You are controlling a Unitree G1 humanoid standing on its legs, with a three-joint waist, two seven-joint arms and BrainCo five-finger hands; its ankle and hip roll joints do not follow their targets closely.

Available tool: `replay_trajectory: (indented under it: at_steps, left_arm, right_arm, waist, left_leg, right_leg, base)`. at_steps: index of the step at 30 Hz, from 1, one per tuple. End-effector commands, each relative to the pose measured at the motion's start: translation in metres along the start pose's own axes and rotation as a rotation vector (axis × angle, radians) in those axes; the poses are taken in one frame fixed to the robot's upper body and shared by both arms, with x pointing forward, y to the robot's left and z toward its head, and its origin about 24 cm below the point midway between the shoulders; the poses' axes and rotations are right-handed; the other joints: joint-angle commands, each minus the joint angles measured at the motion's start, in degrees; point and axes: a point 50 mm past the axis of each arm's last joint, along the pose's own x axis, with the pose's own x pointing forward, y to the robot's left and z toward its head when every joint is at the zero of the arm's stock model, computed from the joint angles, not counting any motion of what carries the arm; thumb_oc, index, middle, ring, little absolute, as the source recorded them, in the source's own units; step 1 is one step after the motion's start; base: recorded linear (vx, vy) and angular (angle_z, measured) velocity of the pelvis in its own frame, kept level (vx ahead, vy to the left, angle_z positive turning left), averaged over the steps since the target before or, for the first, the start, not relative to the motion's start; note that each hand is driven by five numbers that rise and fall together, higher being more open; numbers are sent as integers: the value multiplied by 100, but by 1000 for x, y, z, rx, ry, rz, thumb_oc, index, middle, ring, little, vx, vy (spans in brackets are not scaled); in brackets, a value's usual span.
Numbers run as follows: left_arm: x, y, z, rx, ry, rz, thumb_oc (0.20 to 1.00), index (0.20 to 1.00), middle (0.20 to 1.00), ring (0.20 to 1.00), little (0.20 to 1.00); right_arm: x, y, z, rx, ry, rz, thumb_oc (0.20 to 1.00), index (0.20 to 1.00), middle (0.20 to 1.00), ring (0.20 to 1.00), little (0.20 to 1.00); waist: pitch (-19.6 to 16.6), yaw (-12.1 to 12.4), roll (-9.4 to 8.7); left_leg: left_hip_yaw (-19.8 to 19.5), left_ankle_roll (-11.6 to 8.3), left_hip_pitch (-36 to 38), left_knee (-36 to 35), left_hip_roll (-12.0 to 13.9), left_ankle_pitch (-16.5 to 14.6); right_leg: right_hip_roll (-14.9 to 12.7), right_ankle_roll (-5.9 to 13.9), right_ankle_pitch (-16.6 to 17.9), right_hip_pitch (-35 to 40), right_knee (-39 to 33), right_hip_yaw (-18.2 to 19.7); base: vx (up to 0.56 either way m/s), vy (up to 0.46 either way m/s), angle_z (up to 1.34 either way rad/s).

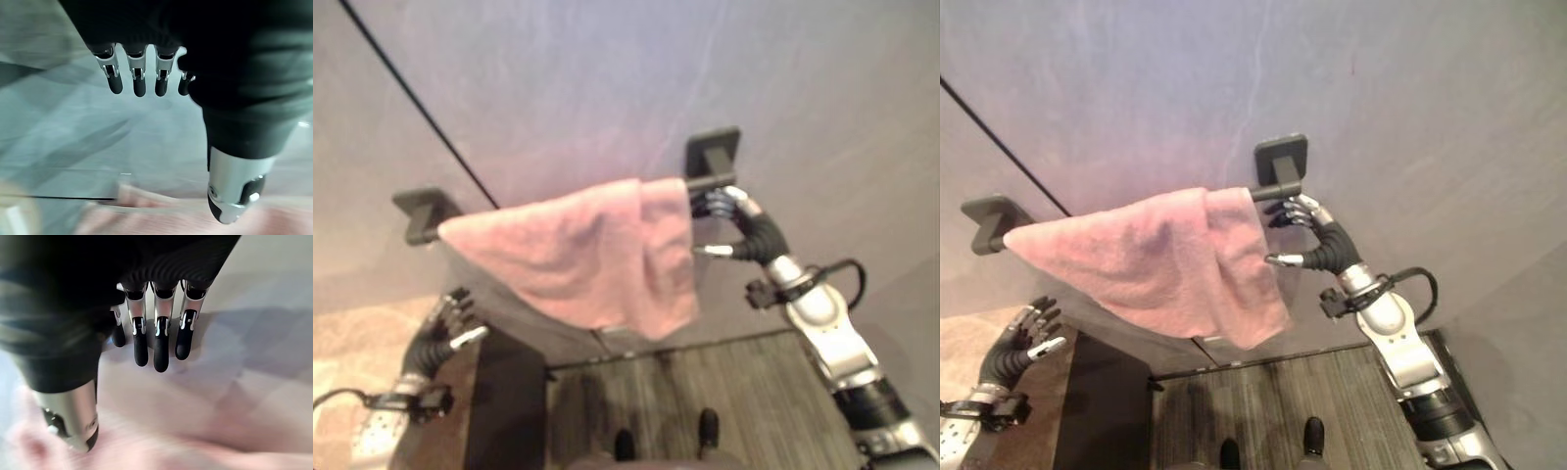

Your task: Put brush and paste in cup on sink, flatten towel.

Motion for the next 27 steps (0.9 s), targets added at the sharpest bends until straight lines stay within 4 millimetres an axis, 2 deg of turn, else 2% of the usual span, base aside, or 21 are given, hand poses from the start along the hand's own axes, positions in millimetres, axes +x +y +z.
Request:
replay_trajectory:
  at_steps: [1, 3, 4, 5, 6, 7, 8, 9, 10, 11, 12, 13, 14, 16, 17, 20, 21, 22, 23, 27]
  left_arm:
    - [10, -2, 1, 75, 6, -27, 1000, 1000, 1000, 1000, 1000]
    - [13, -11, -17, 41, 70, -31, 1000, 1000, 1000, 1000, 1000]
    - [14, -22, -36, 12, 136, -34, 1000, 1000, 1000, 1000, 1000]
    - [14, -26, -46, 2, 176, -27, 1000, 1000, 1000, 1000, 1000]
    - [15, -26, -46, 2, 175, -28, 1000, 1000, 1000, 1000, 1000]
    - [14, -31, -58, -7, 224, -12, 1000, 1000, 1000, 1000, 1000]
    - [17, -44, -74, -2, 288, -5, 1000, 1000, 1000, 1000, 1000]
    - [17, -44, -74, -3, 288, -5, 1000, 1000, 1000, 1000, 1000]
    - [14, -52, -97, 21, 401, 40, 1000, 1000, 1000, 1000, 1000]
    - [15, -52, -97, 21, 400, 41, 1000, 1000, 1000, 1000, 1000]
    - [16, -58, -105, 64, 441, 50, 1000, 1000, 1000, 1000, 1000]
    - [15, -62, -110, 71, 472, 53, 1000, 1000, 1000, 1000, 1000]
    - [12, -65, -122, 89, 543, 74, 1000, 1000, 1000, 1000, 1000]
    - [-1, -70, -146, 123, 708, 124, 1000, 1000, 1000, 1000, 1000]
    - [-2, -74, -149, 116, 725, 129, 1000, 1000, 1000, 1000, 1000]
    - [-28, -74, -172, 96, 930, 220, 1000, 1000, 1000, 1000, 1000]
    - [-45, -74, -181, 183, 1024, 193, 1000, 1000, 1000, 1000, 1000]
    - [-45, -74, -181, 183, 1024, 194, 1000, 1000, 1000, 1000, 1000]
    - [-55, -73, -186, 216, 1078, 193, 1000, 1000, 1000, 1000, 1000]
    - [-71, -71, -192, 173, 1128, 222, 1000, 1000, 1000, 1000, 1000]
  right_arm:
    - [-2, -18, -3, -86, 13, -93, 1000, 1000, 1000, 1000, 1000]
    - [-13, -23, -21, -100, 107, -134, 1000, 1000, 1000, 1000, 1000]
    - [-24, -27, -39, -140, 196, -166, 1000, 1000, 1000, 1000, 1000]
    - [-30, -28, -49, -131, 247, -184, 1000, 1000, 1000, 1000, 1000]
    - [-30, -28, -49, -132, 247, -184, 1000, 1000, 1000, 1000, 1000]
    - [-36, -28, -59, -125, 294, -207, 1000, 1000, 1000, 1000, 1000]
    - [-53, -26, -85, -176, 436, -218, 1000, 1000, 1000, 1000, 1000]
    - [-52, -26, -85, -177, 435, -219, 1000, 1000, 1000, 1000, 1000]
    - [-69, -25, -107, -180, 558, -240, 1000, 1000, 1000, 1000, 1000]
    - [-68, -25, -107, -181, 557, -240, 1000, 1000, 1000, 1000, 1000]
    - [-83, -23, -124, -194, 665, -239, 1000, 1000, 1000, 1000, 1000]
    - [-91, -19, -133, -209, 723, -222, 1000, 1000, 1000, 1000, 1000]
    - [-99, -17, -142, -247, 788, -190, 1000, 1000, 1000, 1000, 1000]
    - [-129, -6, -168, -246, 983, -140, 1000, 1000, 1000, 1000, 1000]
    - [-131, -2, -171, -234, 1009, -135, 1000, 1000, 1000, 1000, 1000]
    - [-171, 23, -191, -156, 1239, -93, 1000, 1000, 1000, 1000, 1000]
    - [-198, 38, -197, -83, 1377, -99, 1000, 1000, 1000, 1000, 1000]
    - [-198, 38, -197, -83, 1376, -98, 1000, 1000, 1000, 1000, 1000]
    - [-210, 47, -198, -38, 1437, -109, 1000, 1000, 1000, 1000, 1000]
    - [-251, 63, -195, 40, 1606, -111, 1000, 1000, 1000, 1000, 1000]
  waist:
    - [-55, -127, -182]
    - [-68, -212, -180]
    - [-93, -291, -188]
    - [-105, -320, -187]
    - [-101, -319, -182]
    - [-101, -357, -181]
    - [-126, -410, -192]
    - [-123, -412, -188]
    - [-131, -473, -196]
    - [-136, -471, -197]
    - [-132, -504, -208]
    - [-152, -520, -223]
    - [-163, -546, -232]
    - [-190, -597, -260]
    - [-214, -618, -266]
    - [-279, -639, -307]
    - [-306, -646, -323]
    - [-316, -645, -324]
    - [-348, -643, -338]
    - [-412, -587, -373]
  left_leg:
    - [106, 133, -180, 76, 14, -189]
    - [87, 109, -170, 76, 46, -184]
    - [87, 90, -145, 76, 77, -185]
    - [94, 79, -123, 76, 99, -184]
    - [93, 78, -121, 76, 101, -185]
    - [105, 65, -82, 76, 117, -195]
    - [121, 42, -60, 76, 148, -183]
    - [120, 41, -59, 76, 150, -184]
    - [119, 12, -15, 76, 188, -173]
    - [121, 13, -27, 76, 187, -167]
    - [116, -11, -4, 76, 216, -162]
    - [122, -21, -10, 76, 228, -154]
    - [134, -44, -6, 76, 254, -143]
    - [151, -90, 35, 76, 300, -133]
    - [157, -100, 33, 76, 307, -129]
    - [160, -153, 68, 76, 360, -103]
    - [169, -171, 107, 76, 388, -113]
    - [170, -171, 95, 76, 386, -110]
    - [195, -185, 115, 76, 404, -110]
    - [184, -214, 157, 76, 463, -99]
  right_leg:
    - [-255, 262, -330, 329, 35, -278]
    - [-228, 237, -363, 360, 35, -297]
    - [-193, 210, -400, 399, 35, -285]
    - [-179, 199, -419, 423, 35, -290]
    - [-178, 198, -421, 426, 35, -292]
    - [-161, 187, -442, 463, 35, -288]
    - [-118, 155, -483, 485, 35, -276]
    - [-117, 154, -484, 486, 35, -277]
    - [-74, 117, -522, 534, 35, -277]
    - [-76, 115, -517, 521, 35, -274]
    - [-48, 96, -540, 546, 35, -265]
    - [-34, 81, -548, 540, 35, -260]
    - [-14, 66, -557, 547, 35, -259]
    - [37, 29, -597, 579, 35, -257]
    - [44, 19, -598, 573, 35, -251]
    - [110, -35, -656, 619, 35, -254]
    - [146, -60, -691, 654, 35, -238]
    - [144, -60, -688, 642, 35, -237]
    - [168, -74, -705, 649, 35, -229]
    - [214, -111, -766, 709, 35, -262]
  base:
    - [14, -84, 18]
    - [23, -102, 13]
    - [41, -120, 8]
    - [34, -92, 7]
    - [30, -60, 5]
    - [34, -96, -1]
    - [34, -96, -1]
    - [42, -131, 0]
    - [21, -64, 1]
    - [29, -109, 0]
    - [9, -75, -1]
    - [20, -108, -5]
    - [22, -104, -3]
    - [31, -105, 1]
    - [32, -91, 4]
    - [35, -105, 1]
    - [36, -87, 2]
    - [38, -85, 1]
    - [29, -53, 0]
    - [35, -83, -1]
